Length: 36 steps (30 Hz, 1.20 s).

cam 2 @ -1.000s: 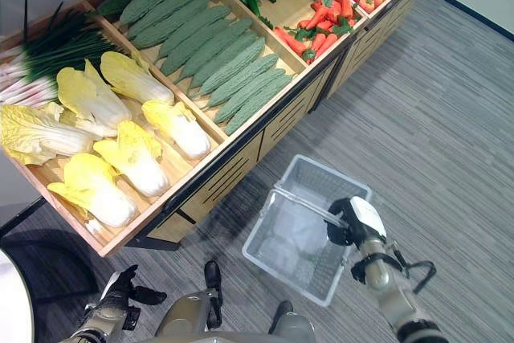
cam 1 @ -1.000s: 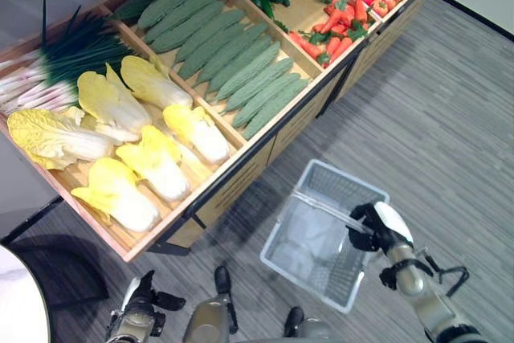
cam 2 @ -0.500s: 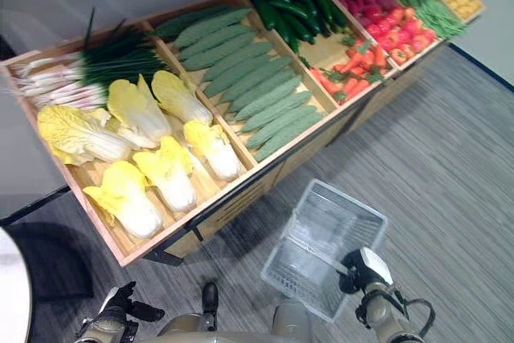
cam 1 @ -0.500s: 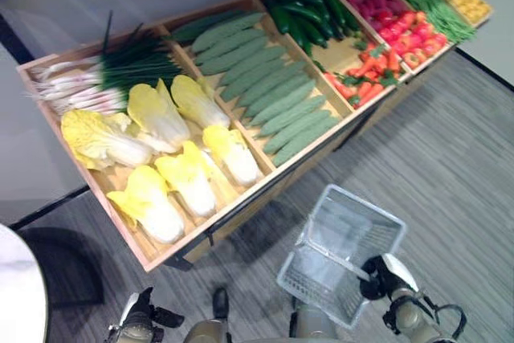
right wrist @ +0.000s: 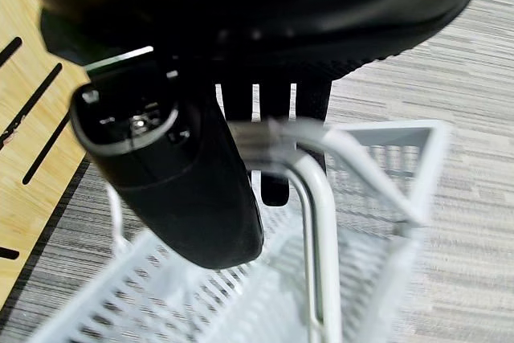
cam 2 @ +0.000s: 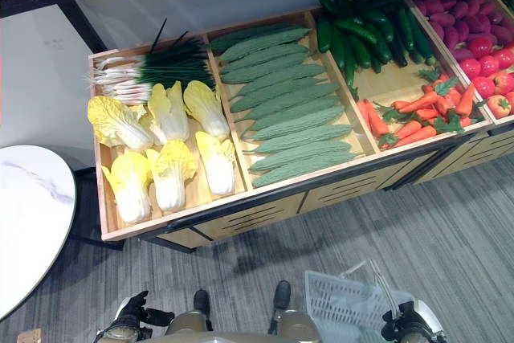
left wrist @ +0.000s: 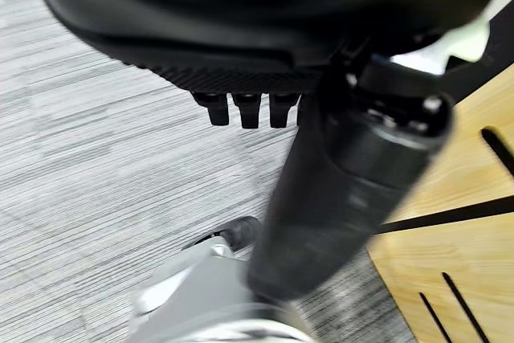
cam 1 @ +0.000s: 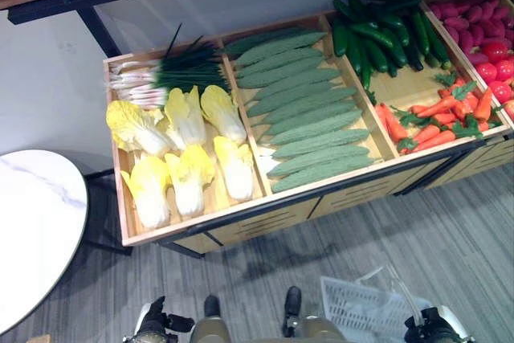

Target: Get the vegetables into the basket

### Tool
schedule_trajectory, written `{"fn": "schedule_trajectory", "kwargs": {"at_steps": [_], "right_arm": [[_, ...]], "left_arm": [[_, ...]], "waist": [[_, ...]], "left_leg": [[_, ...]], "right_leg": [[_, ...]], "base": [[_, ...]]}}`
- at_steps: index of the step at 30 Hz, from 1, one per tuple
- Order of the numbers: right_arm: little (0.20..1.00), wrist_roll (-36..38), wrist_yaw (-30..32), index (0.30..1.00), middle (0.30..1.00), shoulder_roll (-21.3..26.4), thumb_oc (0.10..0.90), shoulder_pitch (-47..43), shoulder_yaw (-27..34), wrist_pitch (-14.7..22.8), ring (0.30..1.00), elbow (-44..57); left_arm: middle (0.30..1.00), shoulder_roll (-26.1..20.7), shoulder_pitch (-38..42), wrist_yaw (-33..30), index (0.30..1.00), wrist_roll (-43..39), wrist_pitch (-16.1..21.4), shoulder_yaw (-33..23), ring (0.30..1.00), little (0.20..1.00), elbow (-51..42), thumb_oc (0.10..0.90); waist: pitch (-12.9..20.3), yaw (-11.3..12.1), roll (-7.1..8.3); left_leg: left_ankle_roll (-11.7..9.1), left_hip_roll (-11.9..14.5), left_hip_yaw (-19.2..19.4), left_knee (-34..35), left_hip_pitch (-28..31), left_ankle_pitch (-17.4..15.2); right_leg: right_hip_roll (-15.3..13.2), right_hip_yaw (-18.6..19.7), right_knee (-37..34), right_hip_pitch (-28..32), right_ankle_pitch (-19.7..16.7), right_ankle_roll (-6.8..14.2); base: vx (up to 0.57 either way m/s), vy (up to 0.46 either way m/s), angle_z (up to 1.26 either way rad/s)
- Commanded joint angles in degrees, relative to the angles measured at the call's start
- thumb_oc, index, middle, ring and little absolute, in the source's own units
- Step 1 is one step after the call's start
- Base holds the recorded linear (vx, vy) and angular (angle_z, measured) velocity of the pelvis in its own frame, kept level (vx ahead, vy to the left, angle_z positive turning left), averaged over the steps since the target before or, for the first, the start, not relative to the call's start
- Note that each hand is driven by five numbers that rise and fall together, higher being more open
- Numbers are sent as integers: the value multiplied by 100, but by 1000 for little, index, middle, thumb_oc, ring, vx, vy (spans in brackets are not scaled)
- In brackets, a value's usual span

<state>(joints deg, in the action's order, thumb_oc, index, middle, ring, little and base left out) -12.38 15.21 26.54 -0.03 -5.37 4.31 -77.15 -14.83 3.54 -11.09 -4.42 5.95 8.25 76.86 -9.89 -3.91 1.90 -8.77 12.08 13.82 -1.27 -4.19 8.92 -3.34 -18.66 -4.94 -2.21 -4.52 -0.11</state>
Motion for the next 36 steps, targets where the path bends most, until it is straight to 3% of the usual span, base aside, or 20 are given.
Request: {"fn": "schedule_trajectory", "kwargs": {"at_steps": [1, 4, 14, 16, 18, 19, 21, 23, 24, 25, 26, 29, 31, 35, 36], "right_arm": [[300, 275, 262, 300, 300, 299, 400, 48, 62, 31, 300, -79], [300, 272, 237, 300, 300, 249, 400, 33, 47, 6, 300, -238], [300, 235, 231, 300, 300, 23, 400, -38, -114, 22, 300, -328], [300, 241, 240, 300, 300, -18, 400, -21, -100, 23, 300, -356], [300, 165, 348, 300, 300, -205, 400, 114, -94, 37, 300, -402], [300, 165, 348, 300, 300, -207, 400, 110, -95, 37, 300, -403], [300, 100, 416, 300, 300, -275, 400, 194, -146, 58, 300, -354], [300, 64, 459, 300, 300, -294, 400, 240, -197, 90, 300, -317], [300, 28, 515, 300, 300, -300, 400, 283, -297, 180, 300, -275], [300, 28, 517, 300, 300, -305, 400, 282, -299, 182, 300, -277], [300, 29, 591, 300, 300, -304, 400, 306, -325, 273, 300, -290], [300, 20, 609, 300, 300, -319, 400, 331, -328, 290, 300, -290], [300, 7, 605, 300, 300, -336, 400, 386, -245, 294, 300, -285], [300, -29, 584, 300, 300, -333, 400, 422, -124, 214, 300, -284], [300, -81, 547, 300, 300, -336, 400, 428, -112, 154, 300, -271]], "left_arm": [[1000, -80, -26, 1, 1000, 172, 16, -87, 1000, 1000, 92, 900], [1000, -63, -87, 14, 1000, 163, 29, -115, 1000, 1000, 123, 900], [1000, -129, -99, -159, 1000, 76, 61, -331, 1000, 1000, 208, 900], [1000, -195, -104, -269, 1000, -138, 57, -595, 1000, 1000, 246, 900], [1000, -620, -38, -1189, 1000, -1241, 243, -1906, 1000, 1000, 370, 900], [1000, -622, -35, -1189, 1000, -1241, 243, -1909, 1000, 1000, 370, 900], [1000, -1063, -68, -1788, 1000, -1536, 297, -2600, 1000, 1000, 577, 900], [1000, -1314, -34, -2085, 1000, -1511, 330, -2791, 1000, 1000, 588, 900], [1000, -1763, -1, -2624, 1000, -1142, 472, -2877, 1000, 1000, 279, 900], [1000, -1762, -5, -2636, 1000, -1132, 466, -2882, 1000, 1000, 266, 900], [1000, -2101, -91, -3188, 1000, -890, 622, -2998, 1000, 1000, -364, 900], [1000, -2205, -187, -3526, 1000, -704, 718, -3027, 1000, 1000, -1227, 900], [1000, -2209, -277, -3815, 1000, -425, 828, -3086, 1000, 1000, -2376, 900], [1000, -1752, -348, -3857, 1000, -137, 871, -3105, 1000, 1000, -3871, 900], [1000, -1470, -286, -3764, 1000, 121, 920, -2990, 1000, 1000, -4837, 900]], "waist": [[230, 36, 124], [314, 91, 74], [338, 196, 129], [359, 211, 135], [424, 262, 163], [433, 256, 168], [490, 259, 189], [528, 228, 212], [556, 227, 221], [554, 227, 226], [543, 268, 205], [547, 284, 200], [556, 299, 218], [541, 288, 244], [531, 270, 254]], "left_leg": [[174, -107, -258, 177, 118, -360], [154, -131, -270, 580, 214, -209], [142, -222, -295, 627, 157, -289], [138, -235, -307, 627, 182, -294], [106, -236, -317, 627, 276, -338], [109, -241, -321, 627, 256, -325], [77, -220, -279, 627, 320, -343], [54, -204, -236, 627, 355, -349], [22, -175, -210, 627, 400, -354], [21, -175, -209, 627, 403, -355], [-7, -167, -222, 627, 437, -369], [-14, -169, -239, 627, 411, -343], [-15, -173, -274, 627, 372, -336], [4, -190, -332, 627, 337, -344], [21, -191, -353, 627, 324, -361]], "right_leg": [[-626, 628, 420, -106, 6, 824], [-685, 489, 340, -59, -38, 884], [-857, 422, 38, -25, -308, 1028], [-868, 425, 32, 1, -310, 1037], [-881, 403, 18, 127, -278, 1051], [-886, 401, 14, 111, -289, 1050], [-880, 410, 12, 155, -263, 1056], [-865, 436, 7, 171, -249, 1057], [-850, 442, 4, 200, -232, 1066], [-850, 443, 3, 203, -231, 1065], [-842, 419, 1, 251, -204, 1088], [-846, 387, -5, 245, -218, 1095], [-855, 353, -6, 239, -214, 1111], [-871, 332, -6, 232, -212, 1121], [-887, 314, -6, 238, -202, 1121]], "base": [[117, 6, 41], [26, 57, -10], [-1, 62, 11], [24, 40, 0], [51, 13, 0], [45, 7, 2], [18, 0, 0], [39, -5, -5], [30, -8, -7], [19, -15, -6], [-7, -9, -6], [-7, -6, 0], [-15, -11, 4], [-11, -9, 6], [-15, -9, 6]]}}
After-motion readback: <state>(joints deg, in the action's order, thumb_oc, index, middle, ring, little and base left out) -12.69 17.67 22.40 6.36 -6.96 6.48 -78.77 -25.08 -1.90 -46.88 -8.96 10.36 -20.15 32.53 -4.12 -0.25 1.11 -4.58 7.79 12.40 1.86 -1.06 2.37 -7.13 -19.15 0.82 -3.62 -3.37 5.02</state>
